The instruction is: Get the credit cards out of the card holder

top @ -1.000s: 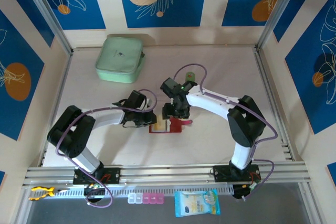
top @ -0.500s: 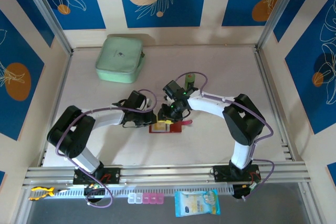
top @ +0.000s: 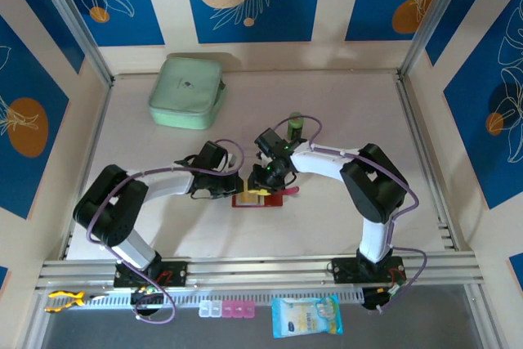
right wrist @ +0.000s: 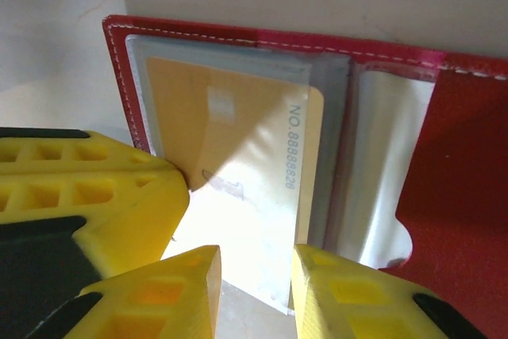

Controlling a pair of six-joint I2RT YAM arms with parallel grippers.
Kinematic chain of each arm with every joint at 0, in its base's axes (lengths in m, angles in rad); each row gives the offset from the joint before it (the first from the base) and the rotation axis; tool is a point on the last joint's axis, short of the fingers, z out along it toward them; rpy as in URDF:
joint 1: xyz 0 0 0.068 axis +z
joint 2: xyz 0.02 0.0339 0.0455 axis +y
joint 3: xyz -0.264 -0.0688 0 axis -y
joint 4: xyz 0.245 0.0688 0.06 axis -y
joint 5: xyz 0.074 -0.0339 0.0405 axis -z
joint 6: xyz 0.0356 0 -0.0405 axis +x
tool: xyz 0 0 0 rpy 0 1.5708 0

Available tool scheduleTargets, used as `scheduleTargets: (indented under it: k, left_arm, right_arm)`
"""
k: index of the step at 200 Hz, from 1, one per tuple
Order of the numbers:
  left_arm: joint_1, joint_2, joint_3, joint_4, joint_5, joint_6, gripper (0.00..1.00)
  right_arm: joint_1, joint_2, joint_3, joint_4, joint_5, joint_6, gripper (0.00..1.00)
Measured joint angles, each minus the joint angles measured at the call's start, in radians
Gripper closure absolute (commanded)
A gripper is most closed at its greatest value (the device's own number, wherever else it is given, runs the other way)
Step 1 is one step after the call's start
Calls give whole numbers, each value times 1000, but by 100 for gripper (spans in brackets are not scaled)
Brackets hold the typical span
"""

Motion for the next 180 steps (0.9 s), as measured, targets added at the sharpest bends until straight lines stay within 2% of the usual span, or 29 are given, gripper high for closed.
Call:
scheduleTargets:
  k: [72,126,180]
  left_arm:
    - [0,-10,0,-22,-5,0,89]
    - [0,-42,0,-58,-12,0,83]
    - [0,-79,0,-97,-38,1,81]
  right_arm:
    - [-5,3,-11,4,10,-4,72]
    - [-5,3,-11,-36,43,-12,72]
    - [-19,-50,-43,10,16,-11,71]
